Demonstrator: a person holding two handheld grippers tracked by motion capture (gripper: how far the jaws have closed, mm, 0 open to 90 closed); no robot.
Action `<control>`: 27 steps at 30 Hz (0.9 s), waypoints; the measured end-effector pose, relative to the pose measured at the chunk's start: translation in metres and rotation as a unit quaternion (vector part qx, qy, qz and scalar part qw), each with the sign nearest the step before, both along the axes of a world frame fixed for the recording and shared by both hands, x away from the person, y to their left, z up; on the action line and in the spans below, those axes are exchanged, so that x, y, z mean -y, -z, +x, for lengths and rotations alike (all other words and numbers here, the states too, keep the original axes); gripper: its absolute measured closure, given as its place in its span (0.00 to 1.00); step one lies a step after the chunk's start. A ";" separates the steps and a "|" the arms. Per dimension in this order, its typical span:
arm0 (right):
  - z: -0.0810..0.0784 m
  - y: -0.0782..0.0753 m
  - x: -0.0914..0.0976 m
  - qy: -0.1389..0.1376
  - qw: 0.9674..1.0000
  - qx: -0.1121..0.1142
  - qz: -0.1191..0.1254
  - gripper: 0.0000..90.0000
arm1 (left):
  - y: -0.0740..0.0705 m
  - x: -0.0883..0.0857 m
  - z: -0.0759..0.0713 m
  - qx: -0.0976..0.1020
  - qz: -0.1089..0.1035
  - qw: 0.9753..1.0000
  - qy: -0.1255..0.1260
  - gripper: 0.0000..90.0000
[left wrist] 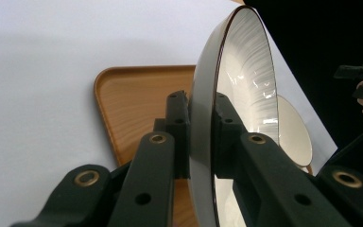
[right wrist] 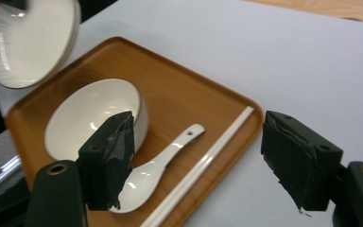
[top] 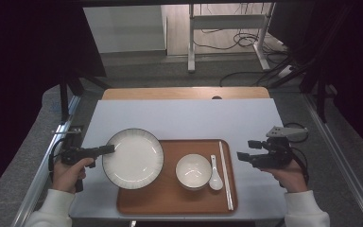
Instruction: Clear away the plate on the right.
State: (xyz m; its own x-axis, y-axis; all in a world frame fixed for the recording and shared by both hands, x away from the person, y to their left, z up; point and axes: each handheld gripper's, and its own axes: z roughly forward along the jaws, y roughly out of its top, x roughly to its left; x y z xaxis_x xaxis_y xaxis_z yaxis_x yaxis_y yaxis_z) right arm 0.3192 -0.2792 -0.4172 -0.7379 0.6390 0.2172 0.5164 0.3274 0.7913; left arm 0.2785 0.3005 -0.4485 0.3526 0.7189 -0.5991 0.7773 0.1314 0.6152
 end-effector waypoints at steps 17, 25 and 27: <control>-0.009 -0.003 0.009 0.017 1.000 -0.003 0.000 0.30 | 0.017 0.010 0.009 -0.022 0.020 0.999 0.017 0.90; -0.010 0.001 0.017 0.029 0.999 -0.012 0.000 0.29 | 0.024 0.020 0.016 -0.031 0.022 0.999 0.028 0.89; -0.011 0.001 0.017 0.029 0.999 -0.013 -0.001 0.29 | 0.027 0.023 0.018 -0.034 0.025 0.999 0.031 0.89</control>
